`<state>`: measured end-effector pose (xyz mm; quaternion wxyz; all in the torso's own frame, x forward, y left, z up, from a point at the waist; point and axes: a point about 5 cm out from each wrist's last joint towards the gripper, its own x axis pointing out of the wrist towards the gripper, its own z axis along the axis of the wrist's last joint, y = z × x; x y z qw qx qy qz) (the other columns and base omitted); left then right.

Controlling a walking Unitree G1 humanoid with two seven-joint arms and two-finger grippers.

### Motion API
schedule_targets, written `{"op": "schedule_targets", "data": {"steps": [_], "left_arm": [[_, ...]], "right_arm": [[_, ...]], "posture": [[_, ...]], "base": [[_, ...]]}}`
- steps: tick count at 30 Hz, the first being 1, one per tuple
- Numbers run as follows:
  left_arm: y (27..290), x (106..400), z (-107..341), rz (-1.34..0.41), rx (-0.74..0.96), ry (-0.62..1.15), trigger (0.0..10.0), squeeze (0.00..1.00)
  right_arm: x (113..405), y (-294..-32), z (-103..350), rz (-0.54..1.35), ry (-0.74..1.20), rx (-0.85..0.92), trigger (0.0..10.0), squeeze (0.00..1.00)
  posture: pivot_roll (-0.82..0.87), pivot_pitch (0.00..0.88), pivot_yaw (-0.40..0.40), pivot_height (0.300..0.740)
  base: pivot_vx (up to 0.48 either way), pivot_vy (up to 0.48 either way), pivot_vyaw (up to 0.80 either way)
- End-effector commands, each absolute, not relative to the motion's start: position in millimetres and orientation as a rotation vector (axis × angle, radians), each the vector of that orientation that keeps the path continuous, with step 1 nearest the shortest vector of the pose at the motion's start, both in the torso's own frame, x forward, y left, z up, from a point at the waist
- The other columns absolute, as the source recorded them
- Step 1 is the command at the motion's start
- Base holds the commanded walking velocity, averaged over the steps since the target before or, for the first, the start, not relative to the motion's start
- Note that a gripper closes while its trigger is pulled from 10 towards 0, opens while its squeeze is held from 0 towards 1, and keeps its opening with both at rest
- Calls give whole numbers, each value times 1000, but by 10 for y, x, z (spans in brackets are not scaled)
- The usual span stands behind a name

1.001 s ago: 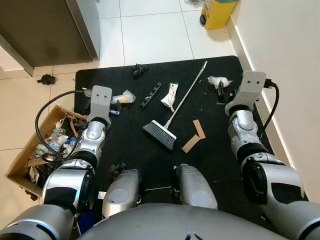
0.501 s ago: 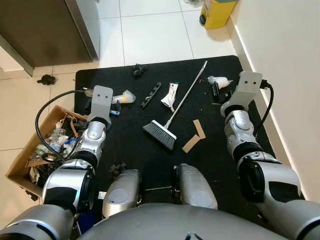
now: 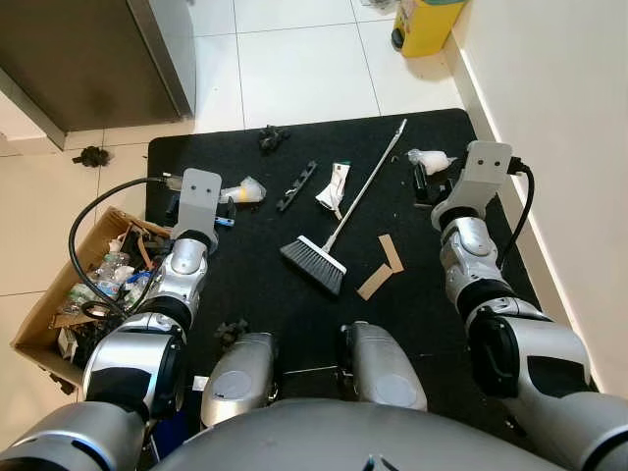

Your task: Sweep floor

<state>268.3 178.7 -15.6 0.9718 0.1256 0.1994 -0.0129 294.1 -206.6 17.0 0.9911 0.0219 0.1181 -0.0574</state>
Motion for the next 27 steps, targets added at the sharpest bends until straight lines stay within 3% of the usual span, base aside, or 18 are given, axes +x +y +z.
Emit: {"op": "schedule_targets", "data": {"steps": [1, 8, 12, 15, 20, 27], "left_arm": [[1788, 2640, -193, -29, 261, 418, 10000, 0], [1756, 2639, -170, -50, 317, 376, 10000, 0], [1781, 2706, 48, -110, 316, 204, 10000, 0], [1811, 2692, 273, -144, 213, 94, 10000, 0], [1736, 2520, 477, -222, 191, 22, 10000, 0], [1816, 2256, 561, -232, 151, 63, 10000, 0]], "right_arm": [[2923, -2077, 147, -113, 250, 40, 10000, 0], [2916, -2116, 171, -112, 225, 36, 10000, 0], [2835, -2143, 294, -99, 59, 38, 10000, 0], [2645, -2127, 378, -107, -49, 55, 10000, 0], [2378, -2021, 396, -93, -70, 54, 10000, 0], [1975, -1906, 417, -98, -50, 43, 10000, 0]], "posture": [[47, 0, -1, 740], [52, 0, -11, 740], [69, 0, -22, 740], [54, 0, -19, 740], [49, 0, -4, 740], [43, 0, 11, 740]], "base": [[0, 0, 0], [0, 0, 0], [0, 0, 0], [0, 0, 0], [0, 0, 0], [0, 0, 0]]}}
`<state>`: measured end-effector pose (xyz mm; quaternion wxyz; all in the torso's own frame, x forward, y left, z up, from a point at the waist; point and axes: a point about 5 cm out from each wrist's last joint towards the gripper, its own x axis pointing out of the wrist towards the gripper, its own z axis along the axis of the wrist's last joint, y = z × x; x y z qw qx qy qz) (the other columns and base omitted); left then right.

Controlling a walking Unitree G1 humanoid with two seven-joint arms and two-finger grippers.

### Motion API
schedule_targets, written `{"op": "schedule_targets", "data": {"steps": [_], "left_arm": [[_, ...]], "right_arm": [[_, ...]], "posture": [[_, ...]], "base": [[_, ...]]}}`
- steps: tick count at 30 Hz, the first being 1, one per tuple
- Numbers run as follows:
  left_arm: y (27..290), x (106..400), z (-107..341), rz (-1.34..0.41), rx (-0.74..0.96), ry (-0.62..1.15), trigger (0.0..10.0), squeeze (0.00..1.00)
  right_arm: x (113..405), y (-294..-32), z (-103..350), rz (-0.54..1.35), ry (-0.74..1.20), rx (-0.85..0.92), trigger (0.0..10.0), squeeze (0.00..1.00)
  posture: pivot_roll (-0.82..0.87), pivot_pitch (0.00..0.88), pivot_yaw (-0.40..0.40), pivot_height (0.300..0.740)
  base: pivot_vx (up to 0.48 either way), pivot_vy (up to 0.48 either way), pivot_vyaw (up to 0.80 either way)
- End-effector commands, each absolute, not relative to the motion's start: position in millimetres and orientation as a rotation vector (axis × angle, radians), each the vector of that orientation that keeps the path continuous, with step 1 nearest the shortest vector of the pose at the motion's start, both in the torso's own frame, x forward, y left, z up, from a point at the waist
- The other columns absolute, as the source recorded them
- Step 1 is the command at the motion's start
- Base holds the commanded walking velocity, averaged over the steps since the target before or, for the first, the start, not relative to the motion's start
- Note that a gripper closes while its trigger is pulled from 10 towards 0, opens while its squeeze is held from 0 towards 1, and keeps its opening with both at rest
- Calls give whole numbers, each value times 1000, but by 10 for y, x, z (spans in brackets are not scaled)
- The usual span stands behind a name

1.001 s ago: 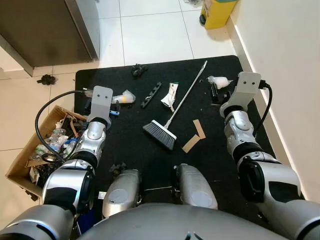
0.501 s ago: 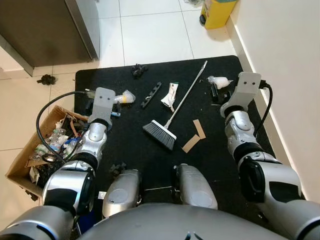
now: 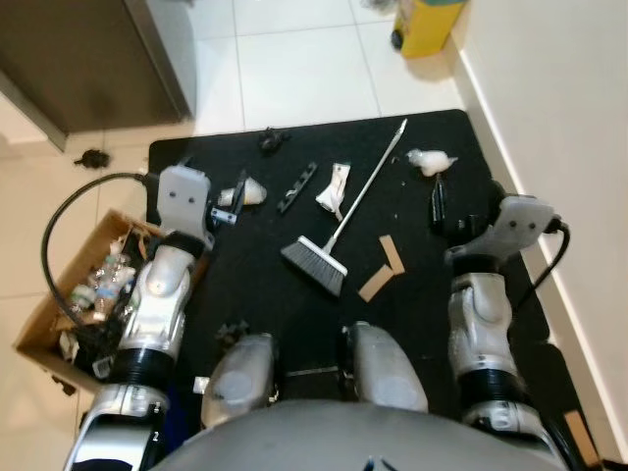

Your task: Sweep floor

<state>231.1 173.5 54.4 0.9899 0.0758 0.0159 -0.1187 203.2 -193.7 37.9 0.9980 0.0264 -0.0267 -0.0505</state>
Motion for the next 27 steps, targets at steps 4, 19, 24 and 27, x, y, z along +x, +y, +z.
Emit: {"op": "schedule_targets", "data": {"steps": [4, 19, 24, 27], "left_arm": [[1911, 2119, 579, -188, 105, 106, 10000, 0], [1686, 2696, 1287, -218, 41, -16, 10000, 0], [1496, 2938, 1347, -227, 67, -24, 10000, 0], [1435, 2977, 1306, -249, 82, -10, 10000, 0]], "right_arm": [[1765, -1843, 488, -101, -35, 67, 10000, 0], [2274, -1721, 1477, -45, -235, 110, 10000, 0], [2532, -1831, 1427, -125, -223, 99, 10000, 0], [2596, -1916, 1297, -150, -170, 79, 10000, 0]], "posture": [[42, 0, 13, 740], [28, 0, 4, 740], [31, 0, -5, 740], [29, 0, -6, 740]], "base": [[0, 0, 0], [0, 0, 0], [0, 0, 0], [0, 0, 0]]}}
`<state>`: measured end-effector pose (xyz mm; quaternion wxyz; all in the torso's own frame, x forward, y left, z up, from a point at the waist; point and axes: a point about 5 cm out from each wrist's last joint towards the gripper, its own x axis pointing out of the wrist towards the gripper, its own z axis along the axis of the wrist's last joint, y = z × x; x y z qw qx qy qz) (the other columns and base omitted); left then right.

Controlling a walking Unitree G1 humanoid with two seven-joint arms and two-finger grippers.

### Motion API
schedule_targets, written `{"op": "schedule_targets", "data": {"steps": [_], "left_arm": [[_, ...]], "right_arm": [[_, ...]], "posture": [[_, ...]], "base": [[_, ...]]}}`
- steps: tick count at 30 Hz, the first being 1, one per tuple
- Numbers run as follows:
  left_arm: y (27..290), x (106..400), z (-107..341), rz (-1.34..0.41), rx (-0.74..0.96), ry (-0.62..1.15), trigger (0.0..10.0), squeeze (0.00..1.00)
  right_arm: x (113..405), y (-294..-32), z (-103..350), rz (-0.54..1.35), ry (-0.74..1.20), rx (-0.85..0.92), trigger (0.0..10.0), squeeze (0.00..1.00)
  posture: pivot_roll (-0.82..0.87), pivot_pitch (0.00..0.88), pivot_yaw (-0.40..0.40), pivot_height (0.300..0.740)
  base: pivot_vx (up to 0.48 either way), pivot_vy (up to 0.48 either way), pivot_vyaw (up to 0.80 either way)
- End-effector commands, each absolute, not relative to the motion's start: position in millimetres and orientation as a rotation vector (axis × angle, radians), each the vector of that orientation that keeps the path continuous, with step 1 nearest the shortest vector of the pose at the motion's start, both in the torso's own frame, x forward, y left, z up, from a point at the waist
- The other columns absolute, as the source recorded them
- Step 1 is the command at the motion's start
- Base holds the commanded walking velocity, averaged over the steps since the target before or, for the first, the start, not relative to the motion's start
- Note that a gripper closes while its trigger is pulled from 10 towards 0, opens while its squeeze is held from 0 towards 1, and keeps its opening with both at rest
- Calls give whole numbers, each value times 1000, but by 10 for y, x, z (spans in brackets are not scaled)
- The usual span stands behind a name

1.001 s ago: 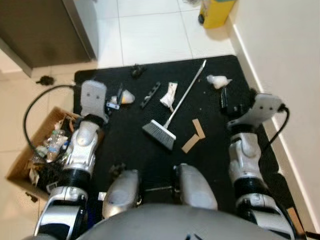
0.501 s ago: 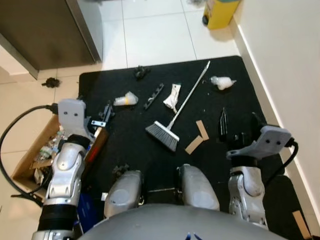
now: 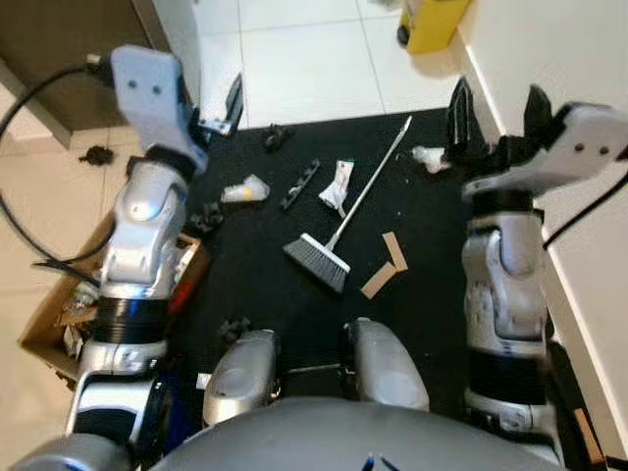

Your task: Sweep floor

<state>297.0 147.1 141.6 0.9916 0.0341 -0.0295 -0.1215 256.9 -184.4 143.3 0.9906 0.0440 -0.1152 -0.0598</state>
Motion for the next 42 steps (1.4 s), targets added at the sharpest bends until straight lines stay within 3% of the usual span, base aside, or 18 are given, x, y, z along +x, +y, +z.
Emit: {"op": "schedule_targets", "data": {"steps": [1, 8, 11, 16, 32, 42], "left_arm": [[1420, 2999, 1277, -251, 102, -3, 10000, 0], [1473, 3010, 1053, -227, 151, 68, 10000, 0], [1613, 2920, 682, -158, 172, 148, 10000, 0], [1726, 2855, 381, -93, 220, 218, 10000, 0], [1585, 2682, -2, -201, 339, 305, 10000, 0], [1554, 2687, -54, -209, 322, 321, 10000, 0]], "right_arm": [[2630, -1982, 1201, -172, -128, 74, 10000, 0], [2682, -2182, 882, -235, -7, 47, 10000, 0], [2720, -2282, 525, -212, 116, -24, 10000, 0], [2727, -2336, 301, -225, 213, -91, 10000, 0], [2613, -2388, 53, -233, 267, 45, 10000, 0], [2627, -2378, 32, -226, 273, -1, 10000, 0]], "posture": [[26, 0, -6, 740], [49, 0, -24, 740], [70, 0, -41, 740], [87, 0, -40, 740], [55, 0, -19, 740], [52, 0, -18, 740]], "base": [[0, 0, 0], [0, 0, 0], [0, 0, 0], [0, 0, 0], [0, 0, 0], [0, 0, 0]]}}
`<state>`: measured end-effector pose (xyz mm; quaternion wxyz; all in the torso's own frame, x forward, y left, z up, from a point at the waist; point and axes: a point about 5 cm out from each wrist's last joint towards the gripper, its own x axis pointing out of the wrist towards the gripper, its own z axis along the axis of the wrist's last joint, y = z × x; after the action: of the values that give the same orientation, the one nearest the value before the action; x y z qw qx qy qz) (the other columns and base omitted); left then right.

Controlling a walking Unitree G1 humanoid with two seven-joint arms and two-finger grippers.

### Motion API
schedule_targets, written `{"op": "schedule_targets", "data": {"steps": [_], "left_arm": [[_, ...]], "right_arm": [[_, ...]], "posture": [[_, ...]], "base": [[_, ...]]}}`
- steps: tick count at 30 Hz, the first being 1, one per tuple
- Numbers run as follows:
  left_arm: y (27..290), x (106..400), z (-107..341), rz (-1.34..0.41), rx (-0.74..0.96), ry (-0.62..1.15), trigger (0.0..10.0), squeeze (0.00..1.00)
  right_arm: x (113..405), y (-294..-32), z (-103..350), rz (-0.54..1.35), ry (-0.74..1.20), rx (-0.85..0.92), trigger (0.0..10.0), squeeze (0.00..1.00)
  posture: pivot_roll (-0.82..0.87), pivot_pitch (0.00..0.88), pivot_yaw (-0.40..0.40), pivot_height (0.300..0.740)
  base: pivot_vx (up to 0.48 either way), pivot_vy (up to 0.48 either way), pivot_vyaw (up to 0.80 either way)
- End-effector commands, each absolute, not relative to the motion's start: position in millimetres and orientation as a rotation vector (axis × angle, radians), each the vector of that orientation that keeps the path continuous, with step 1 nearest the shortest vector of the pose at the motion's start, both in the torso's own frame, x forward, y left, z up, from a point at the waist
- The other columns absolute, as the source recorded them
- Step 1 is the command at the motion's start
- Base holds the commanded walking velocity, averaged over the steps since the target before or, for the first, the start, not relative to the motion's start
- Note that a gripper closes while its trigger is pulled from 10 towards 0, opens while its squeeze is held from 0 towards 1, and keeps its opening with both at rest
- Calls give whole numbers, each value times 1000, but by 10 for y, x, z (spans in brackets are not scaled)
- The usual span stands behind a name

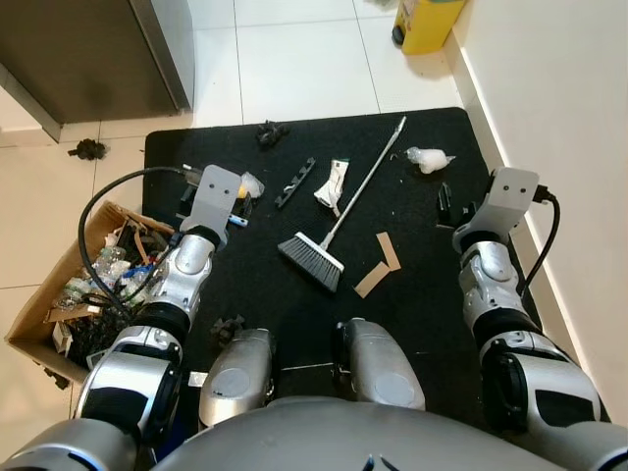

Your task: Sweep floor

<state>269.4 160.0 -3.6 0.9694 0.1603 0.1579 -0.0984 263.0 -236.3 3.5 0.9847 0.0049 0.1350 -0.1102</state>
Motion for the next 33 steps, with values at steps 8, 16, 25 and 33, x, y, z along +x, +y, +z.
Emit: {"op": "schedule_targets", "data": {"steps": [8, 16, 25, 33], "left_arm": [[1528, 2686, -75, -197, 360, 308, 10000, 0], [1572, 2652, -113, -197, 365, 317, 10000, 0], [1557, 2654, -123, -190, 350, 321, 10000, 0], [1541, 2658, -123, -202, 340, 317, 10000, 0]], "right_arm": [[2630, -2374, 18, -201, 276, -9, 10000, 0], [2615, -2316, -54, -150, 325, 46, 10000, 0], [2617, -2323, -54, -120, 331, 24, 10000, 0], [2620, -2342, -47, -119, 327, 31, 10000, 0]], "posture": [[56, 0, -39, 740], [42, 0, -13, 740], [54, 0, -32, 740], [41, 0, -16, 740]], "base": [[0, 0, 0], [0, 0, 0], [0, 0, 0], [0, 0, 0]]}}
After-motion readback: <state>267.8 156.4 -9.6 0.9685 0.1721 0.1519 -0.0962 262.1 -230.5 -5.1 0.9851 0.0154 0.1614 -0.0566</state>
